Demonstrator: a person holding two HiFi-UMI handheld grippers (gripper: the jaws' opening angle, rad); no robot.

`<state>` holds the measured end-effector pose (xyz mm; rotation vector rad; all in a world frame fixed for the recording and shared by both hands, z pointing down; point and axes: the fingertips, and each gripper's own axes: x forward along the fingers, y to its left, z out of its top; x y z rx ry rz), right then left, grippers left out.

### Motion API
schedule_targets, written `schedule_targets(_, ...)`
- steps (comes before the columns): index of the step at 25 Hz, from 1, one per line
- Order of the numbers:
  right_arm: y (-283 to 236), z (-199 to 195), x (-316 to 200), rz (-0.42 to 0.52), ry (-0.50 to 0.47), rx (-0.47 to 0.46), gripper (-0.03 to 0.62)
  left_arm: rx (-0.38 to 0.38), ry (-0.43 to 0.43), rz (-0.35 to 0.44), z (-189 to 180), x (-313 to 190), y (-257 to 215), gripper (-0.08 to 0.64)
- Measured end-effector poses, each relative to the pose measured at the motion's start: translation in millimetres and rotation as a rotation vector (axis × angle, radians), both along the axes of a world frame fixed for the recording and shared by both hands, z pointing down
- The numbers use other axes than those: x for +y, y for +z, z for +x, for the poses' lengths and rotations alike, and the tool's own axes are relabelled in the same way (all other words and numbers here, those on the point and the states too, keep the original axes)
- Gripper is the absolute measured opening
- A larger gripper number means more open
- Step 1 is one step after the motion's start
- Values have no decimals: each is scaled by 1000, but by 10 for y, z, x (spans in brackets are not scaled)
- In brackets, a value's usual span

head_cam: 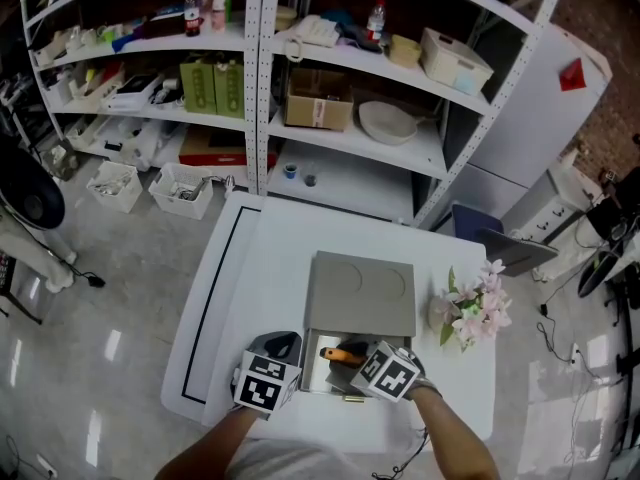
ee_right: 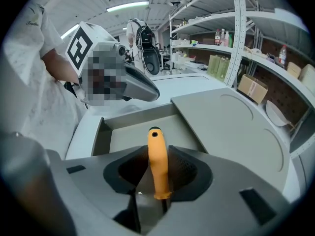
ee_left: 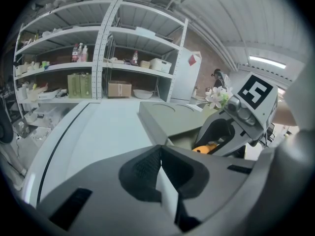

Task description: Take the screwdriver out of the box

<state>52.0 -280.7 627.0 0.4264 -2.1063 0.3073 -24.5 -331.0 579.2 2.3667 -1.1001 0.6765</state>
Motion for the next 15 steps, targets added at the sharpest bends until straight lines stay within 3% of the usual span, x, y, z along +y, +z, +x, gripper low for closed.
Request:
schedule_targets(10, -66, -41, -36, 12, 35, -25, 117, 0, -8, 8, -45, 28, -54, 3)
schedule_targets(15, -154, -42, -53, 29, 91, -100, 117, 4, -21, 15, -70, 87, -80, 3)
